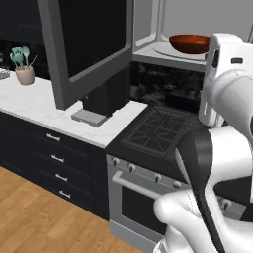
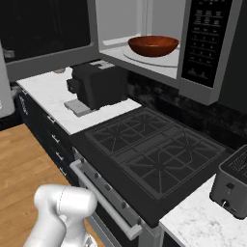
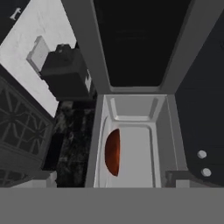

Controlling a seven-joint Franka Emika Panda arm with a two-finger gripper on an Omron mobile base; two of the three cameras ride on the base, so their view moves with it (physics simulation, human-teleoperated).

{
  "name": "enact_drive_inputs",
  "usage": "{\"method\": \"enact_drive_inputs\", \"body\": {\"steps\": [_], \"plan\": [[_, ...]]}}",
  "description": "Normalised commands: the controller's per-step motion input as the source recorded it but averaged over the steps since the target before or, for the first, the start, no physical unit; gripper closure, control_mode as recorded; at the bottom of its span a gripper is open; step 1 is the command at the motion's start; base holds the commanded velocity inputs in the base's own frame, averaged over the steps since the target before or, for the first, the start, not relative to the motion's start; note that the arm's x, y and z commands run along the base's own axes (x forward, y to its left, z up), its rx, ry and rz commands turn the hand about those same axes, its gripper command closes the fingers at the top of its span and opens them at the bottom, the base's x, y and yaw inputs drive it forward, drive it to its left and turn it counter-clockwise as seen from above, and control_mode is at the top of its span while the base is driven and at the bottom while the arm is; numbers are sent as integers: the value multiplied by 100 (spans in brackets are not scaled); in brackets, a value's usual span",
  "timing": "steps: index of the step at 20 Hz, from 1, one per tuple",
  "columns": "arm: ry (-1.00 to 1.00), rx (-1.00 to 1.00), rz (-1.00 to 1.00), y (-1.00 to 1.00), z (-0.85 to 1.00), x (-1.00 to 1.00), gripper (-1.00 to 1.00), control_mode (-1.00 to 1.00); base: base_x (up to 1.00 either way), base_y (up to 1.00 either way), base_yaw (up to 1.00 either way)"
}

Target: Pick the sweet potato from the sink and place it in the bowl. Then pick the bowl and place it in the microwave. Then close the microwave door and press the start button.

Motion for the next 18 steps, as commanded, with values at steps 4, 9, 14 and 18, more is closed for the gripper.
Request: {"method": "enact_drive_inputs", "body": {"steps": [4,9,14,18], "plan": [[0,0,-6,98,-12,-24,-100,-100,0,0,0],[0,0,-9,99,-25,5,-100,-100,0,0,0],[-4,0,-13,100,-23,15,-100,-100,0,0,0],[-7,0,-16,95,-22,13,-100,-100,0,0,0]]}}
